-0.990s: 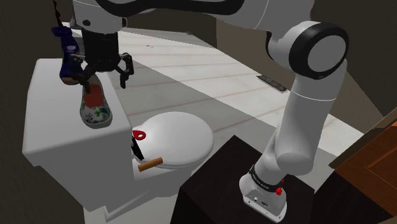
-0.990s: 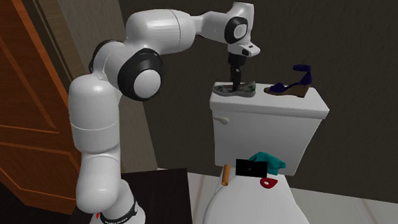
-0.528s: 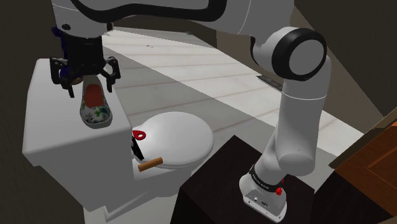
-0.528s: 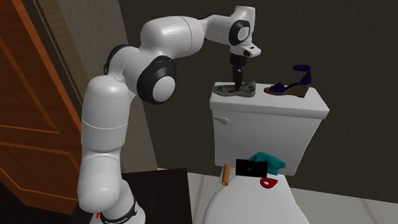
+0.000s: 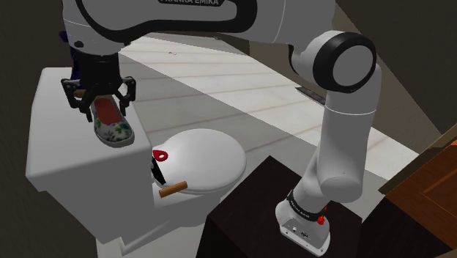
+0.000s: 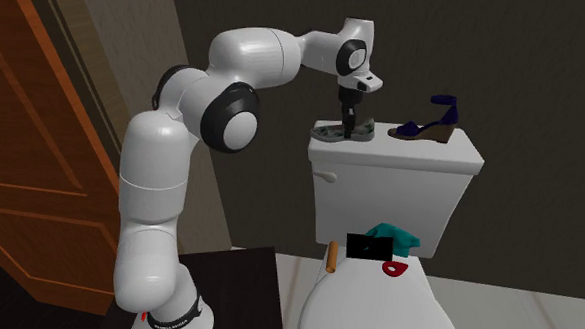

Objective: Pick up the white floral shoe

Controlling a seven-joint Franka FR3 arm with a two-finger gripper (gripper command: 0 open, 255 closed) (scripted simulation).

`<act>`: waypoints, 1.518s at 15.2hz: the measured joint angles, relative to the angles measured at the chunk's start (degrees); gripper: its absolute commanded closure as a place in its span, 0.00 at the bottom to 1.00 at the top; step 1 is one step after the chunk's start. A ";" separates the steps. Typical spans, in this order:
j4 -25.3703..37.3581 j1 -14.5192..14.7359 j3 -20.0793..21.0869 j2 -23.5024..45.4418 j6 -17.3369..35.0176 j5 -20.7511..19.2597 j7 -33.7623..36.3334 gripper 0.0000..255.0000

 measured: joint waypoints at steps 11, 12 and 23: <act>2.48 0.27 0.04 0.29 -2.31 -0.09 0.06 1.00; 3.27 0.32 0.07 0.25 -3.14 -0.07 0.06 1.00; 15.88 2.28 0.15 3.13 -12.93 -1.23 0.61 1.00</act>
